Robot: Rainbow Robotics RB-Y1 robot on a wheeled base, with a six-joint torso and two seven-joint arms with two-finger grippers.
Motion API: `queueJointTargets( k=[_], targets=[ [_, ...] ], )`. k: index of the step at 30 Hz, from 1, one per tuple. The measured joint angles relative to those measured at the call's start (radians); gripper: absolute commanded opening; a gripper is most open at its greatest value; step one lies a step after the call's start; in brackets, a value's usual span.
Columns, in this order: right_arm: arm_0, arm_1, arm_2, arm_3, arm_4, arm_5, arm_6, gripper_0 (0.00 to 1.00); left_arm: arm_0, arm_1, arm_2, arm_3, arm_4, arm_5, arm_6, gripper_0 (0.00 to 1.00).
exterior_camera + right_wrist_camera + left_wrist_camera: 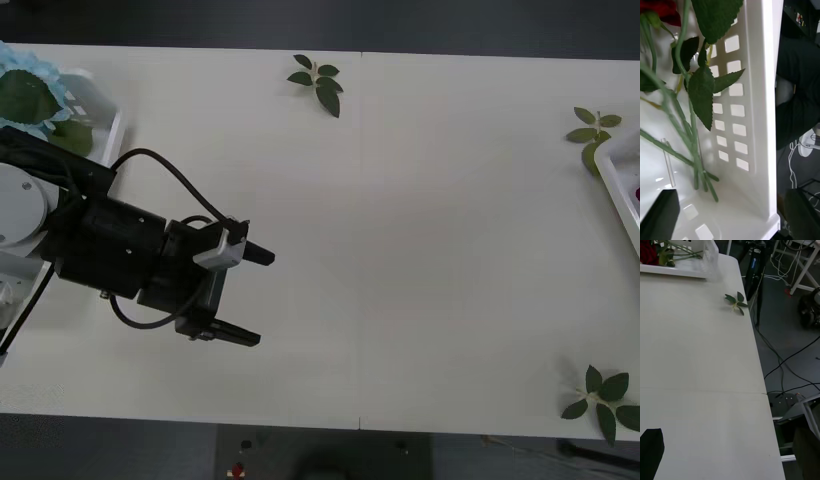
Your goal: Put the red flowers into the right box and the blue flowers into the left box
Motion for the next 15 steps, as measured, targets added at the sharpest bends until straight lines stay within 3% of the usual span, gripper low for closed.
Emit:
queueJointTargets(
  k=[5, 10, 15],
  targets=[
    [-0.001, 0.0, -0.01, -0.052, -0.041, 0.054, 0.017, 1.0, 0.0, 0.0, 0.019, 0.0, 0.012, 0.0, 0.0, 1.0],
    [-0.001, -0.009, -0.096, -0.19, -0.197, 0.253, 0.019, 1.0, 0.0, 0.0, 0.02, 0.0, 0.017, 0.0, 0.0, 1.0],
    [-0.001, -0.087, -0.143, -0.366, -0.353, 0.458, 0.035, 1.0, 0.0, 0.0, 0.02, 0.004, 0.017, 0.0, 0.0, 1.0]
  ],
)
